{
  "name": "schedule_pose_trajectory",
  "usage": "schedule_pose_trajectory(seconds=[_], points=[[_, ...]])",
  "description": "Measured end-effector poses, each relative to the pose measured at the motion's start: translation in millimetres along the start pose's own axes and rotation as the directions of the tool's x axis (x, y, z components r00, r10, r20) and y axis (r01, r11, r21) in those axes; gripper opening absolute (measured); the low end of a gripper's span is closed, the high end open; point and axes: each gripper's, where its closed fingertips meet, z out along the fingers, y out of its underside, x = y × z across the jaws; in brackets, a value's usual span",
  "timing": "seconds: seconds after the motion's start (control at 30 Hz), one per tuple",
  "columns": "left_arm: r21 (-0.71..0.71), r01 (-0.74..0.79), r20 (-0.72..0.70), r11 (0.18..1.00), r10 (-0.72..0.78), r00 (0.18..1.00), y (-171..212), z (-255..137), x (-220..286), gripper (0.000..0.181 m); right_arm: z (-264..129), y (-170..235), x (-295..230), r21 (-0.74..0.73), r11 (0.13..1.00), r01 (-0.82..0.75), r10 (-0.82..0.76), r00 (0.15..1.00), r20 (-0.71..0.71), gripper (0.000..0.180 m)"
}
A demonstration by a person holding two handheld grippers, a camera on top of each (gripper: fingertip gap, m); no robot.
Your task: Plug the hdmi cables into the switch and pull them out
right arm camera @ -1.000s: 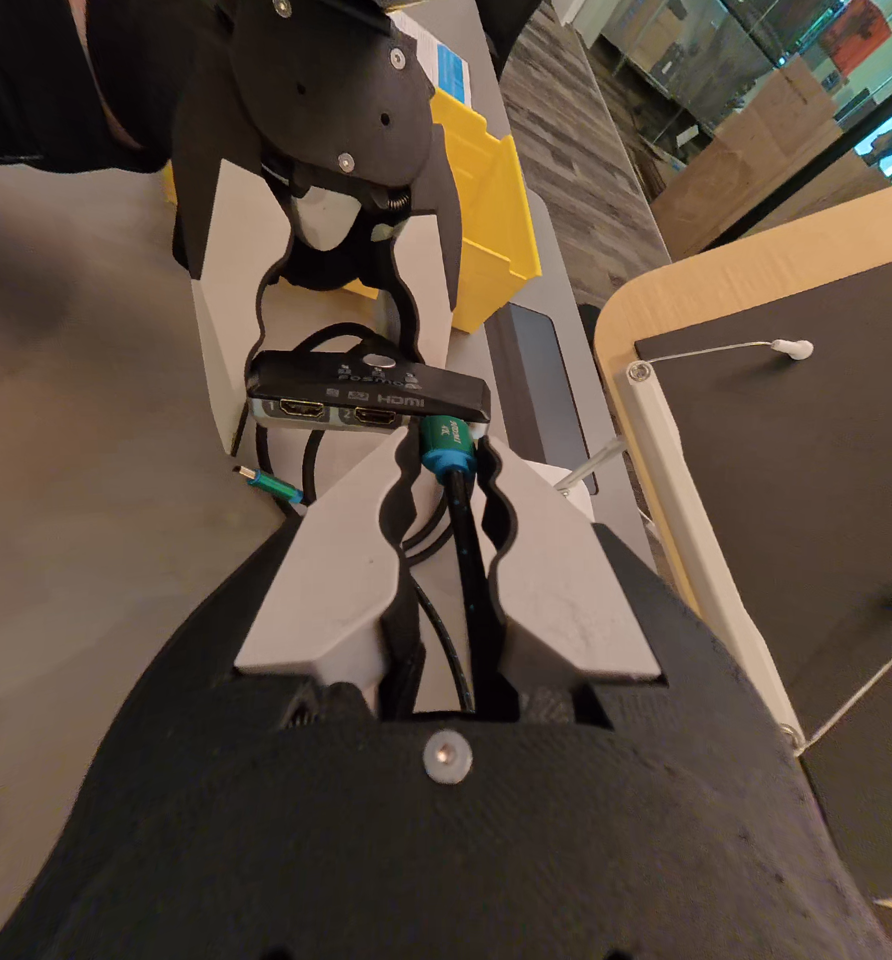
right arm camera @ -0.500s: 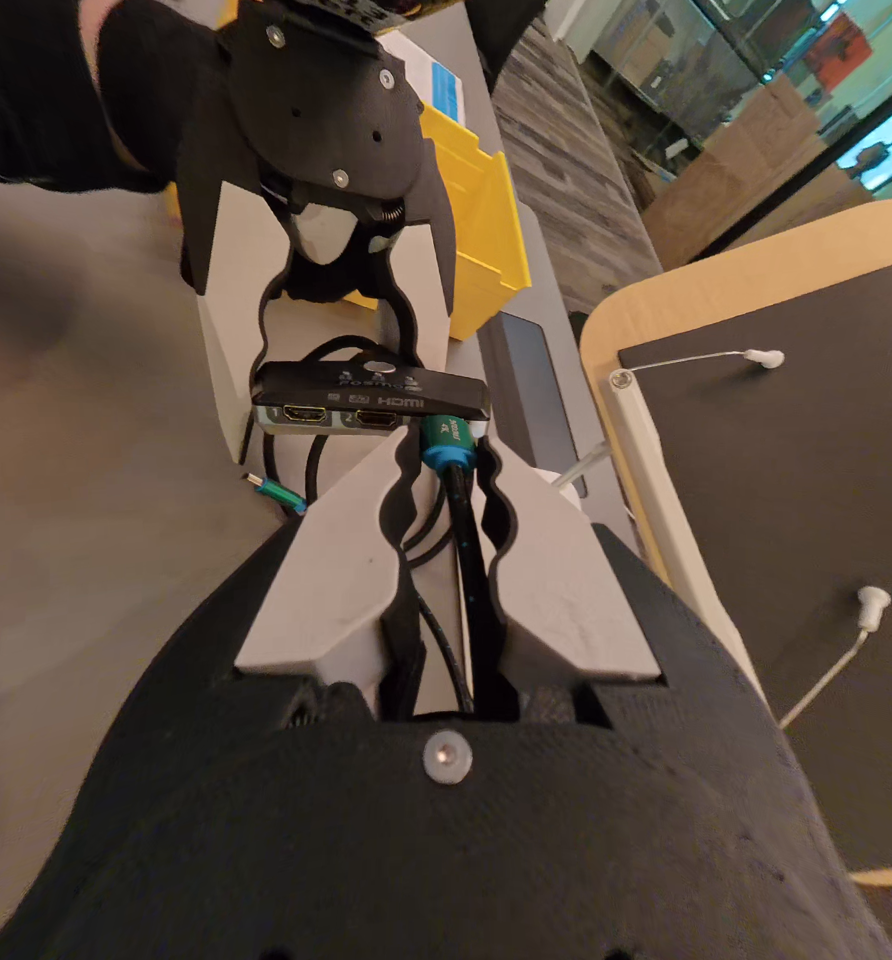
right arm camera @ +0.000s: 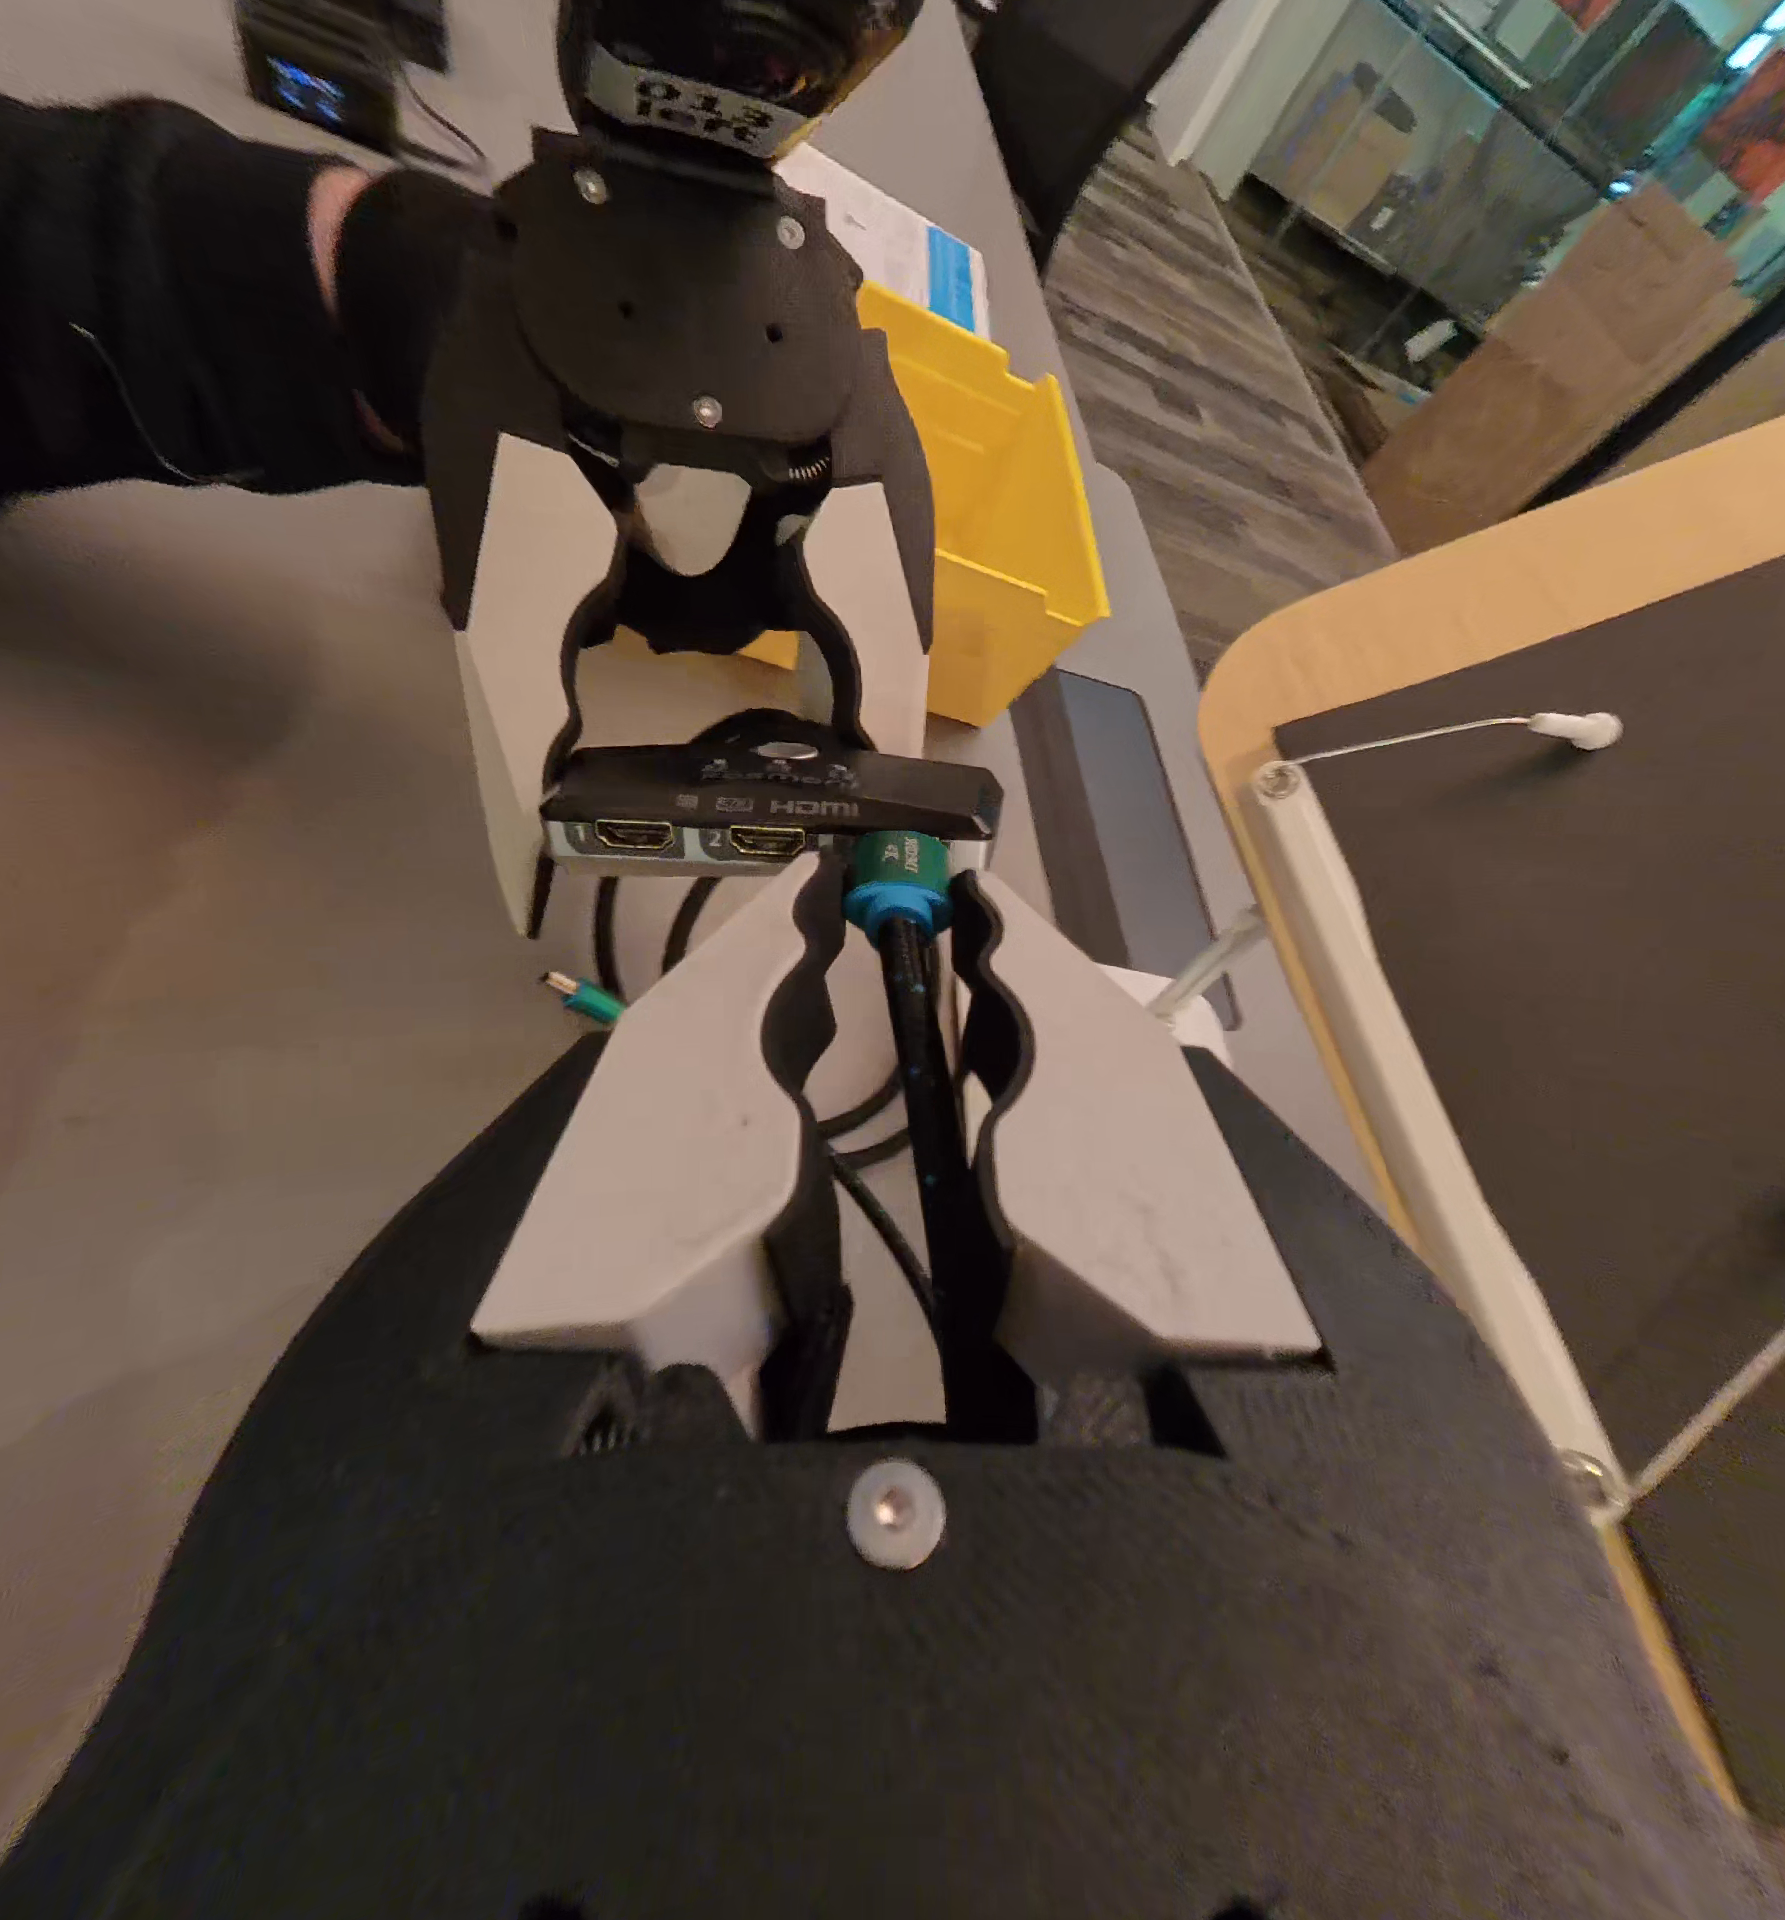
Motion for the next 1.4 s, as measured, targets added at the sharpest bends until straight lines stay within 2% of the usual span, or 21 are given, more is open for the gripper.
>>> schedule_pose_trajectory(seconds=[0.1, 0.3, 0.4, 0.47, 0.57, 0.67, 0.93, 1.0, 1.07, 1.1, 1.13, 1.2, 1.3, 1.4], points=[[0.005, 0.021, -0.002, 1.0, -0.021, 1.0, 4, 2, -3, 0.089, 4, 2, 3, -0.063, 0.996, 0.057, -0.061, 0.996, -0.06, 0.019], [-0.011, -0.03, -0.012, 1.0, 0.029, 0.999, 2, 4, 4, 0.088, -5, 5, -5, 0.026, 0.998, -0.052, 0.05, 0.995, 0.088, 0.019], [-0.03, -0.048, 0.011, 0.998, 0.049, 0.999, 4, 3, 2, 0.088, -4, 4, -5, 0.049, 0.996, -0.069, 0.063, 0.993, 0.1, 0.019], [-0.033, -0.037, 0.034, 0.999, 0.038, 0.999, 3, 3, -3, 0.089, -2, 4, -1, 0.052, 0.997, -0.061, 0.058, 0.996, 0.063, 0.019], [0.007, 0.014, 0.013, 1.0, -0.014, 1.0, 2, 2, -5, 0.089, 0, 1, 5, -0.023, 0.999, 0.033, -0.034, 0.998, -0.044, 0.018], [0.02, 0.044, -0.004, 0.999, -0.044, 0.999, 0, 3, -4, 0.089, -1, 1, 7, -0.062, 0.996, 0.057, -0.062, 0.995, -0.076, 0.019], [-0.031, -0.039, 0.008, 0.999, 0.04, 0.999, 2, 5, 3, 0.088, -9, 6, -4, 0.03, 0.998, -0.054, 0.051, 0.994, 0.094, 0.019], [-0.045, 0.003, 0.031, 0.999, -0.002, 1.0, 5, 6, -4, 0.088, -8, 4, 4, 0.02, 0.999, -0.032, 0.031, 0.999, 0.023, 0.019], [-0.099, 0.121, 0.098, 0.988, -0.111, 0.989, 35, 0, -29, 0.088, -26, -12, 22, 0.064, 0.998, -0.014, 0.02, 0.995, -0.101, 0.019], [-0.017, 0.186, 0.07, 0.982, -0.185, 0.98, 28, -7, -32, 0.088, -33, -11, 27, 0.039, 0.999, 0.002, 0.003, 0.991, -0.134, 0.018], [0.061, 0.168, 0.052, 0.984, -0.171, 0.984, 9, -15, -29, 0.088, -34, -4, 30, -0.001, 1.0, 0.005, -0.005, 0.989, -0.145, 0.019], [0.039, 0.068, 0.074, 0.997, -0.07, 0.995, -8, -18, -19, 0.093, -34, -3, 34, 0.029, 0.999, -0.036, 0.039, 0.99, -0.134, 0.018], [-0.034, 0.098, 0.085, 0.995, -0.094, 0.992, 16, -7, -26, 0.088, -40, -9, 35, 0.026, 0.999, -0.032, 0.036, 0.988, -0.151, 0.019], [0.026, 0.113, 0.069, 0.993, -0.115, 0.991, 8, -14, -27, 0.088, -59, -26, 39, 0.035, 0.999, -0.004, 0.011, 0.979, -0.205, 0.019]])
